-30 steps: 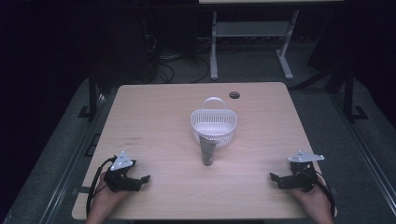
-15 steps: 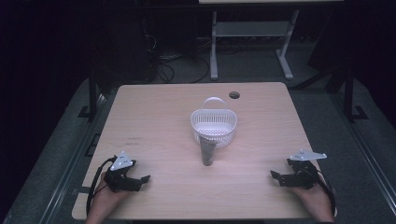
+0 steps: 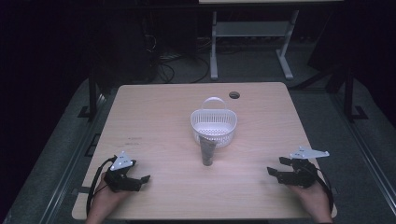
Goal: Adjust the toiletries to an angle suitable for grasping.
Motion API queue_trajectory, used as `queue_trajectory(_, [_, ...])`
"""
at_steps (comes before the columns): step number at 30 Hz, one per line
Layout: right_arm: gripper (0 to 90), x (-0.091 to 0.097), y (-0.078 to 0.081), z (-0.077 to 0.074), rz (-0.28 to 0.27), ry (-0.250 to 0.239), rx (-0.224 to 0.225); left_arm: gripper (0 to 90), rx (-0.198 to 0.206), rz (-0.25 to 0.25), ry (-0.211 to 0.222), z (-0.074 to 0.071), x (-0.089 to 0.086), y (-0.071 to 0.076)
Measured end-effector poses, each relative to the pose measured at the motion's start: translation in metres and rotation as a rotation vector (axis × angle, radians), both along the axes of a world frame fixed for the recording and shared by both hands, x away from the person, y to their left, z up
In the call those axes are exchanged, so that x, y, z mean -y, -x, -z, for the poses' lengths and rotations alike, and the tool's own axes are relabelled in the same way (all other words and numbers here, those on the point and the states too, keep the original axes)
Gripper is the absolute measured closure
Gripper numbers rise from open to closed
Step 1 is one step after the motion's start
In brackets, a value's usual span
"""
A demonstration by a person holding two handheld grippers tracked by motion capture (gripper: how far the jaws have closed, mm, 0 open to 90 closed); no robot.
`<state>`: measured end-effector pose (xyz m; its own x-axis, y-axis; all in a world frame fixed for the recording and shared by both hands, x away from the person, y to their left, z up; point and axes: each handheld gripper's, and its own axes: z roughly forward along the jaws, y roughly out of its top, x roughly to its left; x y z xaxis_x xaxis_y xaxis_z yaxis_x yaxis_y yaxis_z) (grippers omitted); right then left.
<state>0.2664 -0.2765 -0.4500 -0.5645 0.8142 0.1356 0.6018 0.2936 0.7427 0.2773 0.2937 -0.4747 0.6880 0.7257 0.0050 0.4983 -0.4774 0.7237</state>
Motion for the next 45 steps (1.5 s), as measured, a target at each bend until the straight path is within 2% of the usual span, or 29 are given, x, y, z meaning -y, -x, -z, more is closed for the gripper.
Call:
queue_trajectory(14, [70.3, -0.014, -0.003, -0.014, -0.125, -0.070, -0.001, 12.6, 0.000, 0.000, 0.000, 0.000, 0.000, 0.000])
queue_trajectory(15, [70.3, -0.014, -0.003, -0.014, -0.125, -0.070, -0.001, 12.6, 0.000, 0.000, 0.000, 0.000, 0.000, 0.000])
queue_trajectory(16, [76.1, -0.018, -0.004, -0.016, -0.150, -0.080, 0.001, 12.6, 0.000, 0.000, 0.000, 0.000, 0.000, 0.000])
queue_trajectory(22, [89.5, -0.027, -0.005, -0.024, -0.199, -0.085, 0.009, 12.7, 0.000, -0.006, 0.000, 0.000, 0.000, 0.001])
queue_trajectory(36, [89.6, -0.044, -0.017, -0.042, -0.275, -0.126, 0.038, 12.6, 0.002, -0.008, 0.003, 0.000, 0.001, 0.001])
queue_trajectory(45, [89.6, -0.060, -0.029, -0.054, -0.316, -0.128, 0.055, 12.7, 0.002, -0.008, 0.002, 0.000, 0.000, 0.001])
